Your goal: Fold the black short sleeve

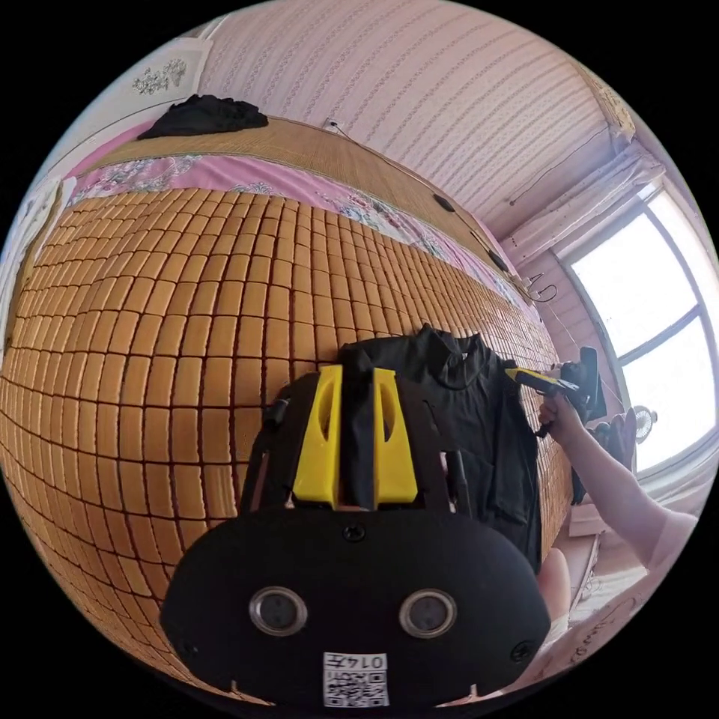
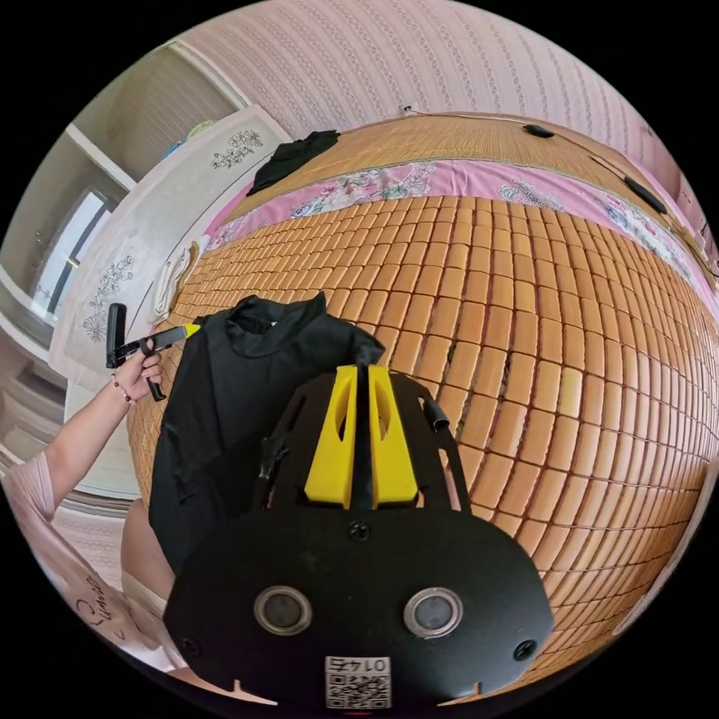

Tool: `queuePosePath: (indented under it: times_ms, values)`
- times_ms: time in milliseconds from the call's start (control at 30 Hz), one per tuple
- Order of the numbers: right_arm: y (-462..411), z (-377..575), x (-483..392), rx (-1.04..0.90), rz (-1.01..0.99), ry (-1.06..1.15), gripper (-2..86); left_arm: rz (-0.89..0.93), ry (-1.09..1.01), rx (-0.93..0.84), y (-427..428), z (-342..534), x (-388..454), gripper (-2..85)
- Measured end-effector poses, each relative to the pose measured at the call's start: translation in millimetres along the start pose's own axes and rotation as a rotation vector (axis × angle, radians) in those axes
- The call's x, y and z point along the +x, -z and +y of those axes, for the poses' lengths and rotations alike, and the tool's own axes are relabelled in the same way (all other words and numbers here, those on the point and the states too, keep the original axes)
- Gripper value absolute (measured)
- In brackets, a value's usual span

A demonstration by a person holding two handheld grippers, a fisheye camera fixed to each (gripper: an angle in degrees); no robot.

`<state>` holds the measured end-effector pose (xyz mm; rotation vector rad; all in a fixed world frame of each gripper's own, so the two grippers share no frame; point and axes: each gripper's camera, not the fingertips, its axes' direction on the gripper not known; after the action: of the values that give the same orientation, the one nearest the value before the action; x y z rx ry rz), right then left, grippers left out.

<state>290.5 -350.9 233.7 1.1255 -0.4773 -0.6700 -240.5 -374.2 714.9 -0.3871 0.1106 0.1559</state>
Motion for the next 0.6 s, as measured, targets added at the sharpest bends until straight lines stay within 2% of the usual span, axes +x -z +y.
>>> queuePosePath:
  times_ms: [67,233,467,600]
  values:
    - [4,1,4,0.02,0.012,-0.011,1.6,0.007,0.033,-0.015,-2,-1,-3,-0.3]
    - [36,-6,18,0.113,0.032,-0.037,0.6,-0.027,0.033,0.101,32,-2,1,-0.9]
    - [80,4,17,0.228,0.013,-0.015,0.5,-0.011,-0.116,0.194,90,-3,38,-1.0]
    - [102,57,-1,0.206,-0.034,0.082,0.6,0.049,-0.235,0.171,122,37,58,-1.0]
